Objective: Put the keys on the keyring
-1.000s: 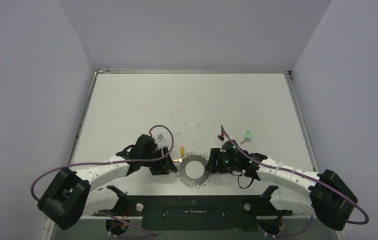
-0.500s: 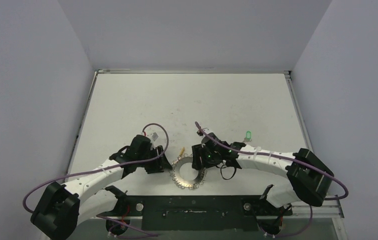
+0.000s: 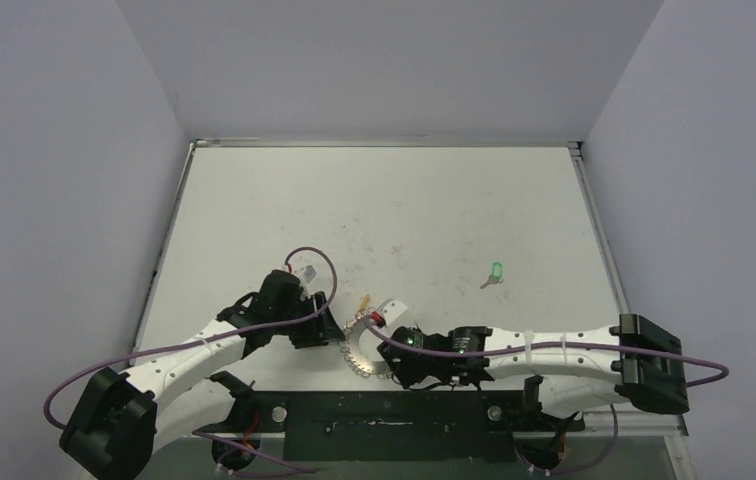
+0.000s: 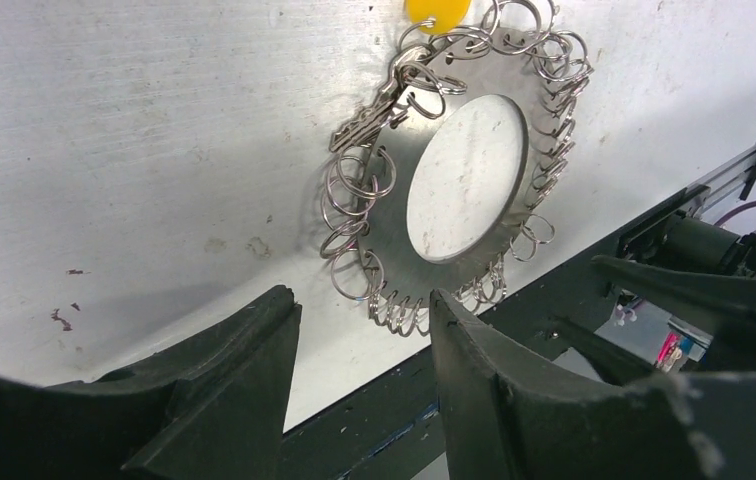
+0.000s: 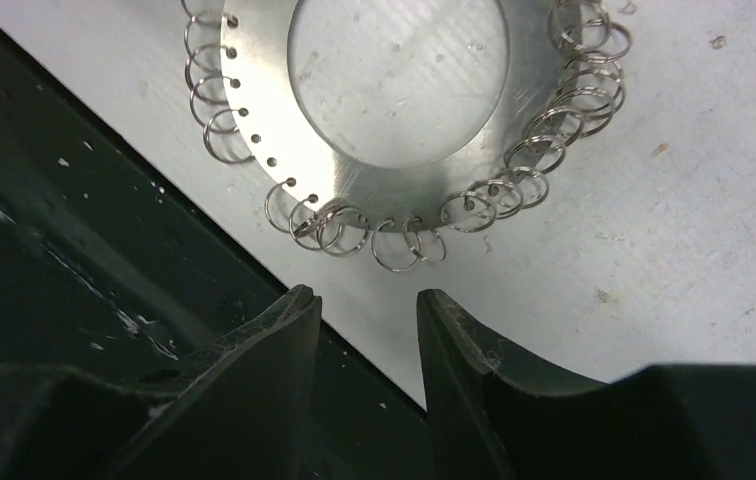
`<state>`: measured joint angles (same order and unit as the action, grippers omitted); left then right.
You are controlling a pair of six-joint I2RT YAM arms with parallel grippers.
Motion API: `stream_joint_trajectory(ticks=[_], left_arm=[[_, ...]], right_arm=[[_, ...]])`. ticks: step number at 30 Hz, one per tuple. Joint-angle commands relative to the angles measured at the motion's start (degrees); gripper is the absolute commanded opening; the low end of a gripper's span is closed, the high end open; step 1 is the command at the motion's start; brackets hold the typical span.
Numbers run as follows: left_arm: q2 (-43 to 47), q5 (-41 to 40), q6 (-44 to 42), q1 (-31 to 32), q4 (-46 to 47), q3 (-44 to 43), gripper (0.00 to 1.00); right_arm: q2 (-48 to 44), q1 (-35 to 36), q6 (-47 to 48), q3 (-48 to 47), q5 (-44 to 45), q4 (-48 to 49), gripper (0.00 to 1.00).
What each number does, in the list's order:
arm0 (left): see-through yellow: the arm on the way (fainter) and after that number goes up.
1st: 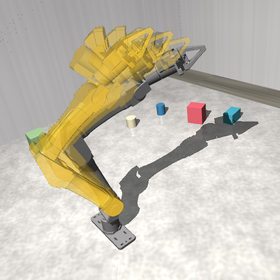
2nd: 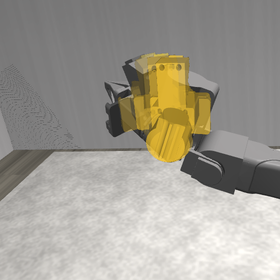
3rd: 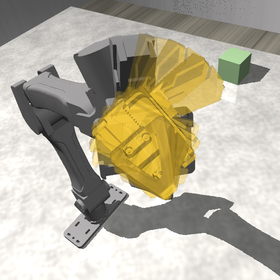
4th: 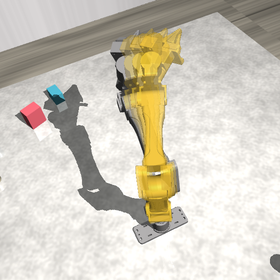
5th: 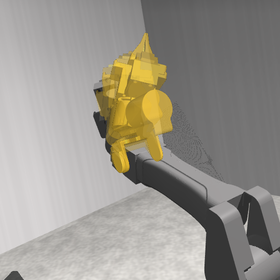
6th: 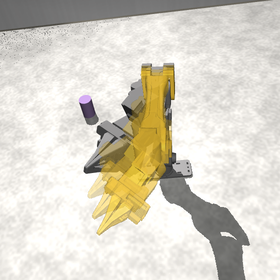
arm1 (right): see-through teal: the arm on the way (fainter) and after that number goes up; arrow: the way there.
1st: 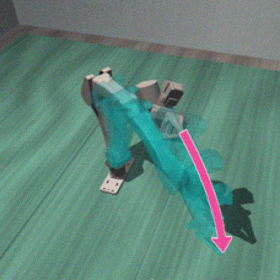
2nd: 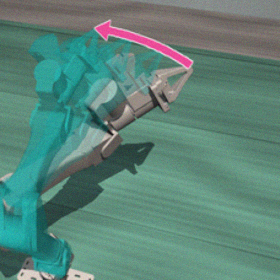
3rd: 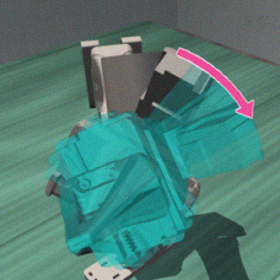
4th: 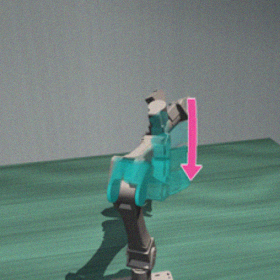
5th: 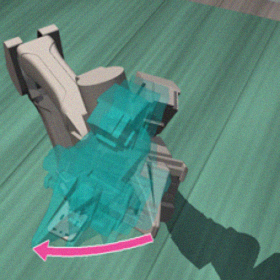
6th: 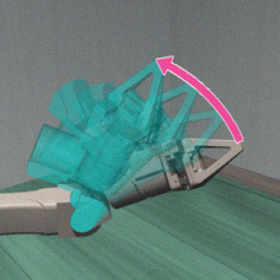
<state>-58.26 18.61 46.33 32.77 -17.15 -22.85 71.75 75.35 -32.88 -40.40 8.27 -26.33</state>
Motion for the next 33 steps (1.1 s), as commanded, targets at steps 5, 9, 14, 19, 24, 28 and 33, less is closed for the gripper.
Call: stream_joint_trajectory(ticks=[5,9,14,19,24,28,33], left_arm=[[-0.37,2.13,0.85,-0.43,3.16,-0.18,0.48],[-0.30,2.30,0.89,-0.43,3.17,-0.18,0.48],[-0.18,2.29,0.86,-0.43,2.91,-0.02,0.48],[-0.09,2.30,0.96,-0.43,2.89,0.23,0.48],[0.10,2.31,0.96,-0.43,2.83,0.26,0.48],[0.11,2.31,0.98,-0.47,2.77,0.43,0.48],[0.16,2.25,0.96,-0.43,2.70,0.53,0.48]], right_arm=[[8.67,7.56,-0.01,-4.90,11.59,-0.99,0.40],[11.73,8.51,0.44,-5.03,12.06,1.52,0.37],[14.05,9.26,1.74,-5.46,12.89,2.51,0.37],[15.42,9.79,2.87,-5.79,13.62,3.29,0.48],[17.14,10.15,3.77,-6.93,14.36,3.26,0.50],[17.82,10.16,3.90,-7.41,15.55,2.01,0.19],[15.74,10.08,3.29,-7.34,18.02,-0.33,0.01]])
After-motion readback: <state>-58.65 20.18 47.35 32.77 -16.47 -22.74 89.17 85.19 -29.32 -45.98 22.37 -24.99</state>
